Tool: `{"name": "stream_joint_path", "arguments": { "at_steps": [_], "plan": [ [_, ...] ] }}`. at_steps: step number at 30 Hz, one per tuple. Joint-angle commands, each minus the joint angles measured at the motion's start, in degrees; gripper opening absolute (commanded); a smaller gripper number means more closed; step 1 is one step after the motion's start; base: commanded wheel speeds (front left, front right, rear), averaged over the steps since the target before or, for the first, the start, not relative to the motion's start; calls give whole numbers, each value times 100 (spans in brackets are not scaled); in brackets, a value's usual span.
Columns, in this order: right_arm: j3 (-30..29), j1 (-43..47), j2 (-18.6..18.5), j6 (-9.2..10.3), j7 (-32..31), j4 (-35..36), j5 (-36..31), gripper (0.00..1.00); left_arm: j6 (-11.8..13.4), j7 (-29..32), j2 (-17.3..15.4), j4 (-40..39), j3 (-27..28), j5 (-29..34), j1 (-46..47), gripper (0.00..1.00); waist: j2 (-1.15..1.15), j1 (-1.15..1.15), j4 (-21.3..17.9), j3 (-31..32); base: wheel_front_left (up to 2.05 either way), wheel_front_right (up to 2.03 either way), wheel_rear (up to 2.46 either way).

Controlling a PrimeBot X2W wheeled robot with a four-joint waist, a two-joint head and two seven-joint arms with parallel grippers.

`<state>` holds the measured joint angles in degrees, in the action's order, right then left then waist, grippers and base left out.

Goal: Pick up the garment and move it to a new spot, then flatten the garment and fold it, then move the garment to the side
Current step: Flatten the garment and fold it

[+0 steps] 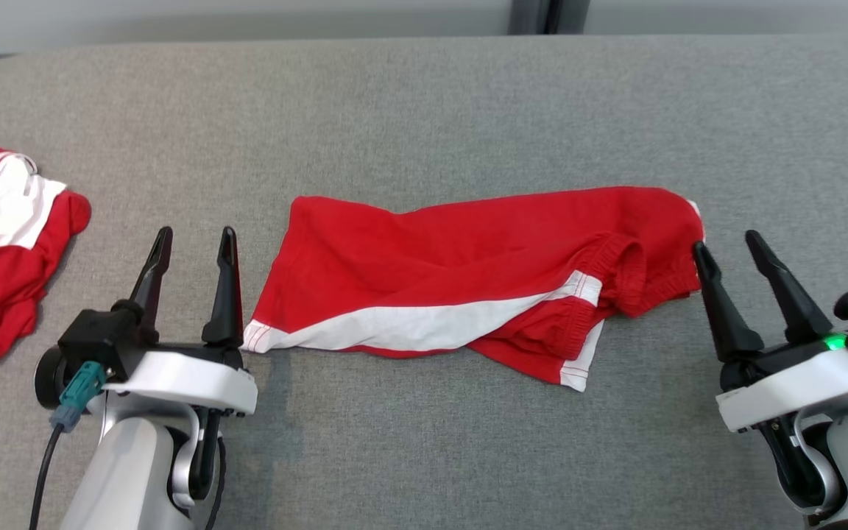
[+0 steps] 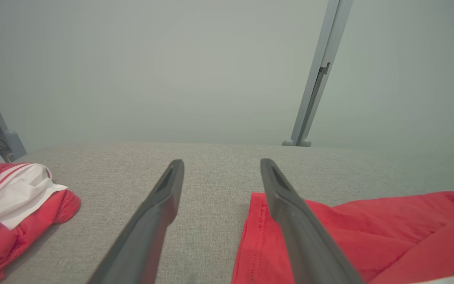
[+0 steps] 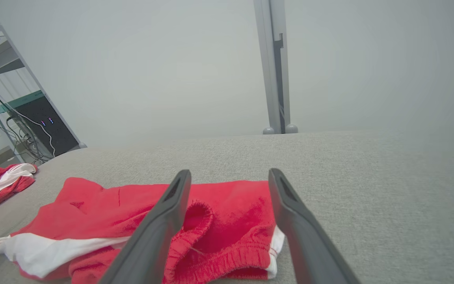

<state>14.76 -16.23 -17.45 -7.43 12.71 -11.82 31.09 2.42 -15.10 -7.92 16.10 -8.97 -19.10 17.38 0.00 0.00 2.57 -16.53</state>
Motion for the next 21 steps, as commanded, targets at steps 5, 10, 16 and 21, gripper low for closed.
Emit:
{"name": "stream_joint_path", "arguments": {
  "at_steps": [5,10,16,21],
  "plan": [
    [-500,276,187,-11,106,110,-472,100,62,-5,-17,-18,91,10,-256,100,0,0,-131,362,0,0,0],
    [-814,596,390,-11,24,253,-788,100,79,-5,-30,-46,81,19,-537,100,0,0,-164,629,0,0,0],
    [-1018,983,553,-11,-109,438,-999,100,153,50,-21,-68,13,8,-862,100,0,0,-190,890,0,0,0],
    [-1081,1219,666,-11,-215,510,-1120,100,178,134,-54,-103,-32,-26,-1108,100,0,0,-199,1077,0,0,0]
  ]
}}
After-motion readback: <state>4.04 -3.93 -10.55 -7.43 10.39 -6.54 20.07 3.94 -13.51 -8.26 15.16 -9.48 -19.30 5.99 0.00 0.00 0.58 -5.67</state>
